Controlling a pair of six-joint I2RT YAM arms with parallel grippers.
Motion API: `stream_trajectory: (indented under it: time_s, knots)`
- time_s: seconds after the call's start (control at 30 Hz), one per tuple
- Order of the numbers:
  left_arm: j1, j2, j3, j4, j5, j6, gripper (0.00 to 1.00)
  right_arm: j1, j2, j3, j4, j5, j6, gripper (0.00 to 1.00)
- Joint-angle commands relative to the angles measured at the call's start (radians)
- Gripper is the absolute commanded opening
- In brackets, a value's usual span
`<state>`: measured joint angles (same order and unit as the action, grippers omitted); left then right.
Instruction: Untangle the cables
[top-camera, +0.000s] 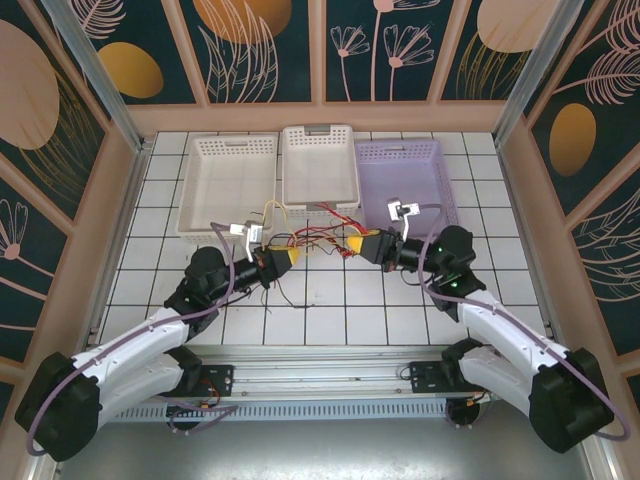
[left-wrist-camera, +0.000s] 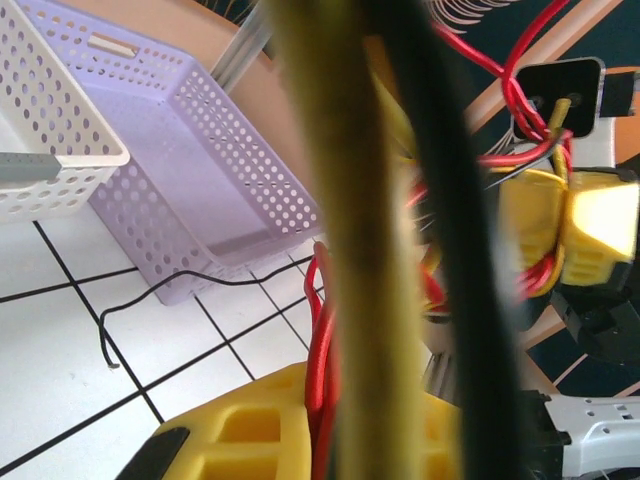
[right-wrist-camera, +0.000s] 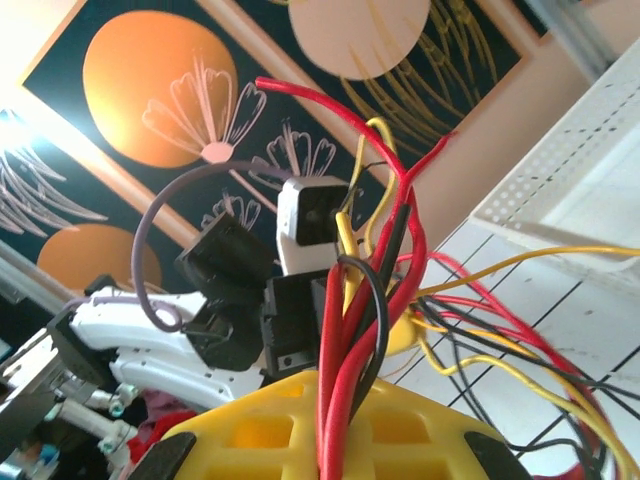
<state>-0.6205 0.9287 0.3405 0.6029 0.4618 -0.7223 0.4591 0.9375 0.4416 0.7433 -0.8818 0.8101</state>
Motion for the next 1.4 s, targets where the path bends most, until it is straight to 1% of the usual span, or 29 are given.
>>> stream_trajectory:
  time_s: [0.0,0.2,0.27,0.37,0.43,0.53,0.6,0.63,0.67,0.77,0.8,0.83,0.97,1.0,1.07,1.1,1.2,1.27,1.37]
  knots:
    - [0.002,-0.024,-0.031,0.009,-0.035,0.012,0.00,-0.039,-0.053,-0.031,0.002,0.111,0.000,0.00]
    - [0.003,-0.057,-0.049,-0.029,-0.054,0.020,0.00,-0.130,-0.103,-0.096,-0.035,0.231,0.086,0.00]
    - [0.002,-0.064,-0.050,-0.042,-0.058,0.024,0.00,-0.150,-0.129,-0.104,-0.095,0.289,0.101,0.00]
    - [0.004,-0.068,-0.049,-0.059,-0.071,0.030,0.00,-0.159,-0.147,-0.087,-0.217,0.351,0.067,0.00]
    - [0.003,-0.068,-0.044,-0.070,-0.079,0.032,0.00,-0.159,-0.141,-0.075,-0.260,0.346,0.041,0.00]
    - [0.001,-0.064,-0.034,-0.083,-0.094,0.036,0.00,-0.158,-0.127,-0.073,-0.269,0.308,0.031,0.00]
    - [0.002,-0.060,-0.022,-0.107,-0.121,0.036,0.00,-0.159,-0.116,-0.067,-0.274,0.271,0.014,0.00]
    - [0.002,-0.058,-0.014,-0.125,-0.153,0.037,0.00,-0.159,-0.113,-0.064,-0.280,0.256,0.004,0.00]
    - [0.003,-0.056,-0.006,-0.144,-0.177,0.036,0.00,-0.158,-0.111,-0.063,-0.288,0.246,-0.004,0.01]
    - [0.003,-0.043,0.013,-0.182,-0.226,0.032,0.00,-0.159,-0.111,-0.063,-0.307,0.221,-0.033,0.11]
    - [0.003,-0.034,0.021,-0.191,-0.235,0.032,0.00,-0.159,-0.109,-0.063,-0.312,0.213,-0.042,0.17]
    - [0.002,-0.022,0.028,-0.200,-0.242,0.029,0.00,-0.159,-0.108,-0.064,-0.314,0.199,-0.049,0.25]
    - [0.002,0.032,0.054,-0.224,-0.265,0.026,0.00,-0.158,-0.100,-0.063,-0.326,0.154,-0.079,0.53]
    - [0.002,0.048,0.063,-0.232,-0.273,0.027,0.00,-0.157,-0.099,-0.063,-0.327,0.148,-0.086,0.58]
    - [0.003,0.071,0.077,-0.234,-0.274,0.028,0.00,-0.155,-0.092,-0.065,-0.326,0.131,-0.093,0.64]
    - [0.002,0.081,0.084,-0.233,-0.268,0.029,0.00,-0.152,-0.086,-0.067,-0.322,0.118,-0.097,0.66]
    - [0.002,0.087,0.117,-0.266,-0.271,0.055,0.00,-0.124,-0.061,-0.066,-0.333,0.110,-0.120,0.66]
    - [0.002,0.084,0.153,-0.329,-0.299,0.093,0.00,-0.095,-0.042,-0.060,-0.359,0.142,-0.146,0.63]
    - [0.001,0.095,0.208,-0.442,-0.334,0.169,0.00,-0.052,-0.005,-0.045,-0.396,0.206,-0.183,0.55]
